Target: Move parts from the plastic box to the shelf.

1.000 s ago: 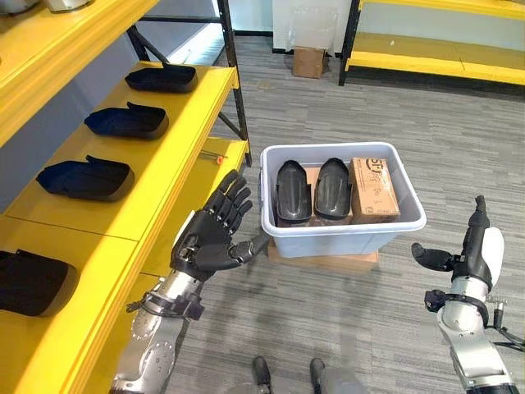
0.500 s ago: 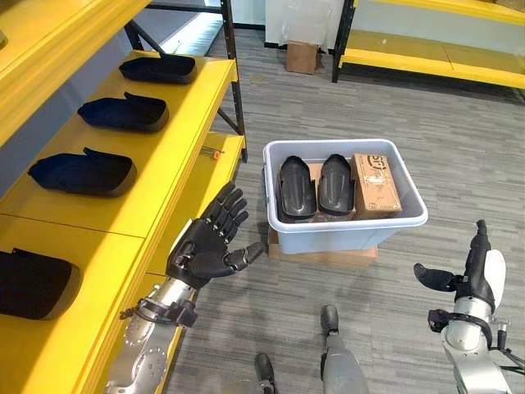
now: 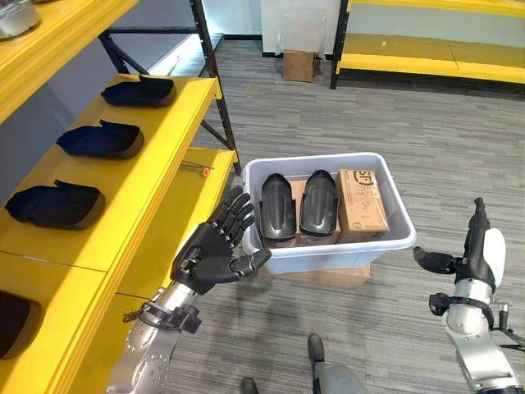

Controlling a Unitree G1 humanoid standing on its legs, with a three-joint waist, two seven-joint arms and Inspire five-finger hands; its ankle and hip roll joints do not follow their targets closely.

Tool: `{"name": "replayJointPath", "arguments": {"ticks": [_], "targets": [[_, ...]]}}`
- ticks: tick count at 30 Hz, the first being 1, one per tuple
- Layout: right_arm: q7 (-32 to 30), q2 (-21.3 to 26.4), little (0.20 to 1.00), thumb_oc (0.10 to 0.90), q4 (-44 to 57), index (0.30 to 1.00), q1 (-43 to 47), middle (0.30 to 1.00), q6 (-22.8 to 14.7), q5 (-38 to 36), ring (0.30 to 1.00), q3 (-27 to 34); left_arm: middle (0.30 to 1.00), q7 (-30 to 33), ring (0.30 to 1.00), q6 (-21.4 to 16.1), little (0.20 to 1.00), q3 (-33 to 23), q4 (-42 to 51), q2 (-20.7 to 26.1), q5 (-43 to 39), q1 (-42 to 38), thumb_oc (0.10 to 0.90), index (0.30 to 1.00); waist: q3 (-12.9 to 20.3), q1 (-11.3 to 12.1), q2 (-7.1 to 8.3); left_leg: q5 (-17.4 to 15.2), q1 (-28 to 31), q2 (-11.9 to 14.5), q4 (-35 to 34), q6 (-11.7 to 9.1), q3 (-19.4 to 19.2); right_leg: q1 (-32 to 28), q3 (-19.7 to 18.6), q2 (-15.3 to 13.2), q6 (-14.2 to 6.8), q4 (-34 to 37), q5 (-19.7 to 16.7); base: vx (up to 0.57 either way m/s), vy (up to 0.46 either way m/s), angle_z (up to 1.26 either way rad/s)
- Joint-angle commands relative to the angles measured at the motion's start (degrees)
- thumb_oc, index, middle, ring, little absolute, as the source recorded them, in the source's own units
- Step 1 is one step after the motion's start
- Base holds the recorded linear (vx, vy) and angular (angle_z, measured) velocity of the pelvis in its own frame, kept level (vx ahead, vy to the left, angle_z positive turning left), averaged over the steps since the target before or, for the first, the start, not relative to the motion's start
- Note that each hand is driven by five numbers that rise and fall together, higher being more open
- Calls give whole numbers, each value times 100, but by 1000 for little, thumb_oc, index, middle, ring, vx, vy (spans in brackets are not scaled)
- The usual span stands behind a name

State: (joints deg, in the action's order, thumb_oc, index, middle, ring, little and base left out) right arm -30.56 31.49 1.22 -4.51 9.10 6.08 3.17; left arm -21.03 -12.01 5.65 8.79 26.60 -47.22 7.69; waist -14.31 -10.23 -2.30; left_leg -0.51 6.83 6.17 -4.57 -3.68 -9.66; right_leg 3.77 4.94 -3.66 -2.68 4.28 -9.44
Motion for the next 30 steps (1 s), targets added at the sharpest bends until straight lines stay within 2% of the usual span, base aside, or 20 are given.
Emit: {"name": "replayJointPath", "arguments": {"ticks": [1, 4, 6, 7, 9, 12, 15, 16, 17, 18, 19, 20, 23, 30], "targets": [[-10, 476, 1000, 900, 266, 1000, 422, 1000, -528, 563, 1000, 225, 1000, 224, 1000, -906, 1000, -233, 603, -93, -395, -531, 900, 1000, 205, -53, 59, 82, 312, 549, -39, -184, -228, 327, -201, -373, -220, -1057, 716, 1, -233, -7], [103, 674, 1000, 900, 347, 1000, 438, 1000, -618, 665, 1000, 326, 1000, 400, 1000, -924, 1000, -242, 543, -146, -151, -681, 900, 1000, 182, -124, 16, 248, 284, 650, 65, -245, -269, 397, -203, -291, -129, -1253, 881, -4, -184, -8], [259, 804, 1000, 900, 385, 1000, 409, 1000, -675, 728, 1000, 459, 1000, 411, 1000, -877, 1000, -232, 482, -184, -112, -782, 900, 1000, 156, -183, -31, 461, 209, 716, 332, -290, -435, 362, -97, -248, -28, -1276, 955, -3, -155, 0], [278, 839, 1000, 900, 410, 1000, 345, 1000, -732, 658, 1000, 544, 1000, 304, 1000, -845, 1000, -214, 448, -221, -152, -856, 900, 1000, 140, -220, -33, 667, 111, 770, 647, -329, -637, 295, 9, -223, 41, -1230, 958, -10, -190, 6], [134, 880, 1000, 900, 472, 1000, 210, 1000, -734, 540, 1000, 711, 1000, 113, 1000, -763, 1000, -194, 403, -294, -305, -953, 900, 1000, 96, -286, -44, 705, -183, 698, 1082, -341, -835, 205, 123, -172, 110, -1136, 943, 20, -177, 29], [14, 848, 1000, 900, 432, 1000, 204, 1000, -860, 524, 1000, 760, 1000, 125, 1000, -797, 1000, -149, 369, -345, -341, -966, 900, 1000, -5, -259, -72, 755, -712, 467, 825, -269, -732, 70, -96, -85, 47, -1034, 956, 102, -2, 59], [107, 816, 1000, 900, 541, 1000, 200, 1000, -794, 515, 1000, 759, 1000, 281, 1000, -801, 1000, -76, 468, -410, -253, -908, 900, 1000, -55, -206, -46, 1206, -1014, 613, 402, -372, -712, -215, -138, -137, 7, -854, 1001, 198, 121, 34], [238, 800, 1000, 900, 582, 1000, 227, 1000, -778, 581, 1000, 623, 1000, 373, 1000, -835, 1000, -83, 434, -428, -266, -815, 900, 1000, -89, -113, 4, 1470, -1147, 719, 288, -451, -469, -476, -195, -170, 18, -716, 1027, 253, 124, 15], [265, 804, 1000, 900, 582, 1000, 251, 1000, -779, 593, 1000, 580, 1000, 391, 1000, -855, 1000, -91, 410, -434, -252, -793, 900, 1000, -94, -81, 12, 1496, -1177, 734, 289, -460, -395, -509, -225, -169, 25, -697, 1028, 277, 132, -4], [319, 809, 1000, 900, 570, 1000, 288, 1000, -811, 604, 1000, 516, 1000, 416, 1000, -896, 1000, -111, 374, -427, -245, -750, 900, 1000, -110, -43, 43, 1448, -1159, 711, 277, -452, -270, -573, -270, -193, 21, -705, 1072, 248, 88, -38], [508, 793, 1000, 900, 530, 1000, 417, 1000, -936, 595, 1000, 340, 1000, 429, 1000, -984, 1000, -204, 313, -394, -241, -605, 900, 1000, -125, 112, 106, 1201, -1099, 668, 206, -381, 66, -641, -413, -223, 15, -794, 1160, 271, 87, -55], [566, 790, 1000, 900, 549, 1000, 440, 1000, -956, 592, 1000, 288, 1000, 375, 1000, -978, 1000, -245, 299, -391, -224, -562, 900, 1000, -119, 157, 123, 1122, -1085, 680, 211, -351, 91, -650, -413, -214, 33, -810, 1169, 217, 55, -108], [698, 799, 1000, 900, 759, 1000, 351, 1000, -922, 536, 1000, 289, 1000, 273, 1000, -876, 1000, -322, 307, -398, -168, -511, 900, 1000, -44, 141, 173, 818, -850, 616, 126, -288, -184, -677, -281, -233, -2, -778, 1170, 166, 89, -114], [533, 670, 1000, 900, 805, 1000, 296, 1000, -823, 512, 1000, 332, 1000, 223, 1000, -787, 1000, -373, 302, -261, -208, -495, 900, 1000, 89, 218, 212, 506, -549, 334, 11, -170, -227, -660, -155, -287, -140, -576, 1001, 112, 53, -18]]}}
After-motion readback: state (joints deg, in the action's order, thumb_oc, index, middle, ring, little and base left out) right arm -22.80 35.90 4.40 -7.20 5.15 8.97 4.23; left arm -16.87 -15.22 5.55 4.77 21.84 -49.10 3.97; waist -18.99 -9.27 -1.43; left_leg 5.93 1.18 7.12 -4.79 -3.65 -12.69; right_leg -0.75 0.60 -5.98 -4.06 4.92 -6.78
